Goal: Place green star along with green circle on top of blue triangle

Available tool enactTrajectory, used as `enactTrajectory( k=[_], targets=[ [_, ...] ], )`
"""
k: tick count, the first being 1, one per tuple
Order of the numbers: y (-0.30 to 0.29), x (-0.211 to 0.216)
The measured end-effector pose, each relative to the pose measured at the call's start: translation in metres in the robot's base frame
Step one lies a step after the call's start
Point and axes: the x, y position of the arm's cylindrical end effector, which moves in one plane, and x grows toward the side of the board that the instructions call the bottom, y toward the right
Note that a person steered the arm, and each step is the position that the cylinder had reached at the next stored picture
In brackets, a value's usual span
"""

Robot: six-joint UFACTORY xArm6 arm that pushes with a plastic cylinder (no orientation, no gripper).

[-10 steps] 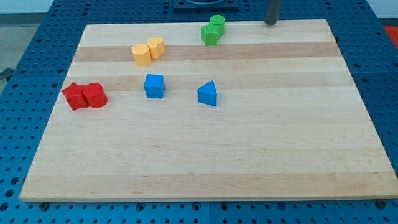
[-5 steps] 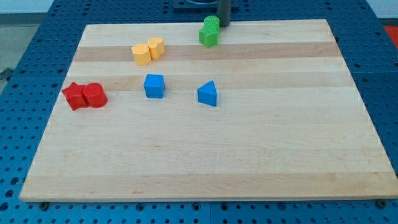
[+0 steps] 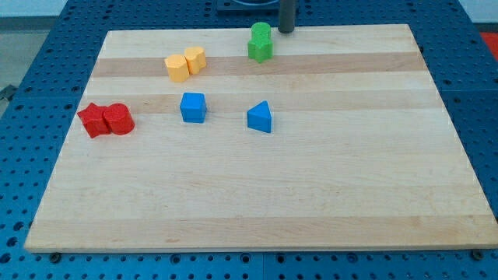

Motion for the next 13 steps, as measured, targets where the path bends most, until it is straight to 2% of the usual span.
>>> enactTrajectory(
  k=[3, 5, 7, 8, 9, 10, 12, 13],
  targets=[
    [-0.054, 0.004],
    [-0.060, 0.002],
    [-0.118, 0.001],
    [-0.123, 0.015],
    [-0.103, 0.025],
    [-0.100, 0.002],
    [-0.081, 0.003],
    [-0.072, 0.018]
  ],
)
